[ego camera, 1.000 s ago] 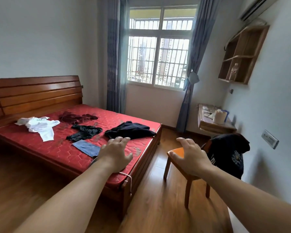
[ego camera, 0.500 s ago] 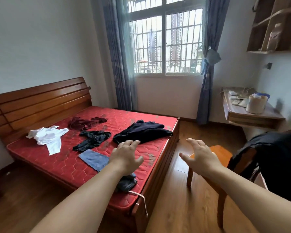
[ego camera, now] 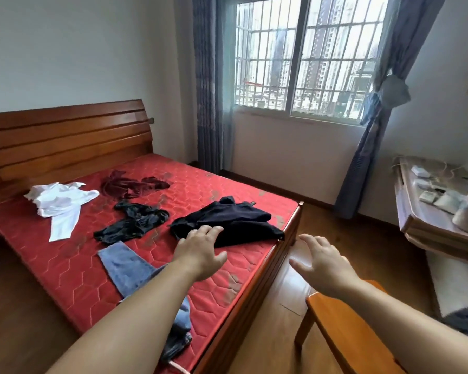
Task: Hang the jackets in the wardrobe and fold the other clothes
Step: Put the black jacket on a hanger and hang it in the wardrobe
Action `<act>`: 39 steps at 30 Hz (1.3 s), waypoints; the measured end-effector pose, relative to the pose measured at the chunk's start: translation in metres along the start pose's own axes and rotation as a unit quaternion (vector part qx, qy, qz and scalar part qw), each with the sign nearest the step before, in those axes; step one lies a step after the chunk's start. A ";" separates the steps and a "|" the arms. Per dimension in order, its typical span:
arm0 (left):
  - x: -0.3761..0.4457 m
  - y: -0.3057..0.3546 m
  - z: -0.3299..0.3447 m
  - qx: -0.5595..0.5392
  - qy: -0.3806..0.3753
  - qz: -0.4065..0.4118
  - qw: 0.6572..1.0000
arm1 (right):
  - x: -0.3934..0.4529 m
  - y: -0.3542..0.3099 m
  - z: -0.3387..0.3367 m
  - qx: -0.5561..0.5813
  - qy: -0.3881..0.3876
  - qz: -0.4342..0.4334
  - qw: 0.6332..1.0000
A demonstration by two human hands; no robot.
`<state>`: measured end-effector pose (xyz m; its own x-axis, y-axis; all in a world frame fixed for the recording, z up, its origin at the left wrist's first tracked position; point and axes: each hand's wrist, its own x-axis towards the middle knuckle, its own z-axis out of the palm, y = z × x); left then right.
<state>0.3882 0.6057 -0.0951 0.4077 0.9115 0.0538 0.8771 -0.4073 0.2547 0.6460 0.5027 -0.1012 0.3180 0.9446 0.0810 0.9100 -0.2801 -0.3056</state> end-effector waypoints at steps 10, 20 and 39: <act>0.234 -0.039 0.049 -0.037 -0.042 -0.037 0.998 | 0.230 0.014 0.031 -0.045 -0.052 0.000 0.998; 0.417 -0.064 0.045 0.009 -0.021 -0.091 0.996 | 0.456 0.018 0.059 -0.015 -0.061 -0.063 0.996; 0.592 -0.121 0.087 -0.032 -0.036 -0.251 0.967 | 0.737 -0.016 0.145 -0.033 -0.163 -0.165 0.972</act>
<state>0.5453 1.1898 -0.1784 -0.0458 0.9862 -0.1589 0.9524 0.0911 0.2910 0.8268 1.2279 -0.1744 -0.0849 0.9861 -0.1431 0.9666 0.0467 -0.2518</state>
